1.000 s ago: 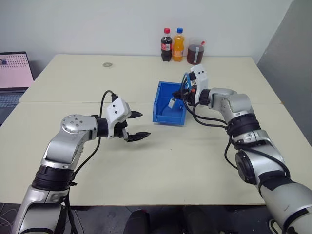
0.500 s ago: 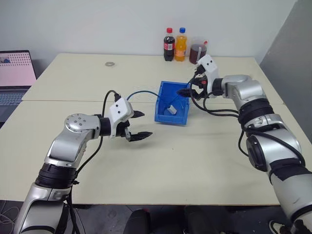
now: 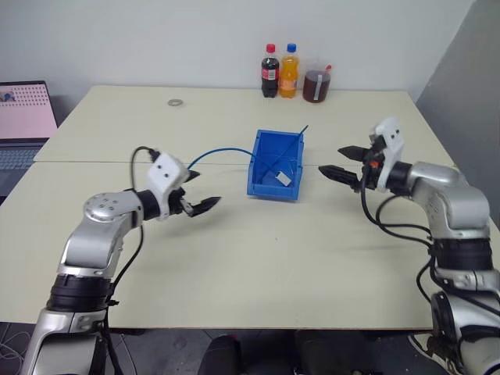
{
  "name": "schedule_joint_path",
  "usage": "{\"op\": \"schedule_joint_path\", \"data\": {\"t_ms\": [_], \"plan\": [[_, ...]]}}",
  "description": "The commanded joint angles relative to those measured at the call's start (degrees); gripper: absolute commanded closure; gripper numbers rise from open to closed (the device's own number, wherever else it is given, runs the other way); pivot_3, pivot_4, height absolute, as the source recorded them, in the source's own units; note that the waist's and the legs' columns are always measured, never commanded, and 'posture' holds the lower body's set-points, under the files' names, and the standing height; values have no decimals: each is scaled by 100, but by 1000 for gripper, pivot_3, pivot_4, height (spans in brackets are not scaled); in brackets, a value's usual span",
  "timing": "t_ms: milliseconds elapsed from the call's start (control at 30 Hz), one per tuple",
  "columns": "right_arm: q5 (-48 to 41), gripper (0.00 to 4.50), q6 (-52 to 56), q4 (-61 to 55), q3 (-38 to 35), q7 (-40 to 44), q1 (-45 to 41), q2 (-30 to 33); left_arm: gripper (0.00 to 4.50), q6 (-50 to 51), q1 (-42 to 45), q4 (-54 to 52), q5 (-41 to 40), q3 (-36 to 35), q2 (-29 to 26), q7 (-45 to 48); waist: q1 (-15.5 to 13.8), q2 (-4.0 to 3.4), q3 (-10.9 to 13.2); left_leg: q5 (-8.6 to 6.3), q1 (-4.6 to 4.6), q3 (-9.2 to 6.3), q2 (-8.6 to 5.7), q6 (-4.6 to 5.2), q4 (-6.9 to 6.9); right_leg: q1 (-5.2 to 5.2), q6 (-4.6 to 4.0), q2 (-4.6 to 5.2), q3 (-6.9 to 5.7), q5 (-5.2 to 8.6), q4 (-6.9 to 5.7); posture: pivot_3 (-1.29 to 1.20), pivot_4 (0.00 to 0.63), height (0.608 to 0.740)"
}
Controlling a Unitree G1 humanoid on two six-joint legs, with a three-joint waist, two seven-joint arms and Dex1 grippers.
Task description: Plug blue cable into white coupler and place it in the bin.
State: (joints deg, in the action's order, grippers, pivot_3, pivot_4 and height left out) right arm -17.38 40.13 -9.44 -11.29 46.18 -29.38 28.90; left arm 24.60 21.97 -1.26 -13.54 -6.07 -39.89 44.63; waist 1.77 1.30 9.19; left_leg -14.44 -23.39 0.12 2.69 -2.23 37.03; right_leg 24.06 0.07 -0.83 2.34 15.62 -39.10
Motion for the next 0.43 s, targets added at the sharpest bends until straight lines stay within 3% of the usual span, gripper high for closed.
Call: {"op": "schedule_joint_path", "data": {"t_ms": [33, 167, 433], "plan": [[-181, 12, -474, -1348, -259, -266, 1060, -54, 130, 60, -265, -369, -155, -628, 12, -430, 0, 0, 0, 0, 1, 1, -1, 0, 0, 1, 0, -1, 2, 0, -2, 0, 150, 740], [-449, 12, -650, -1842, -287, -62, 1853, 140, 130, 259, -525, -646, -315, -824, -79, -453, 7, 2, 2, 1, 15, 8, -7, -1, 2, -6, 15, -11, 9, 3, -7, 0, 150, 740], [-717, 12, -677, -1419, -352, -141, 1505, 417, 130, 531, -269, -750, -480, -784, -79, -491, 7, 8, 12, 6, 97, 37, -14, 6, 5, -85, 48, -19, 13, 3, 2, 0, 150, 740]]}}
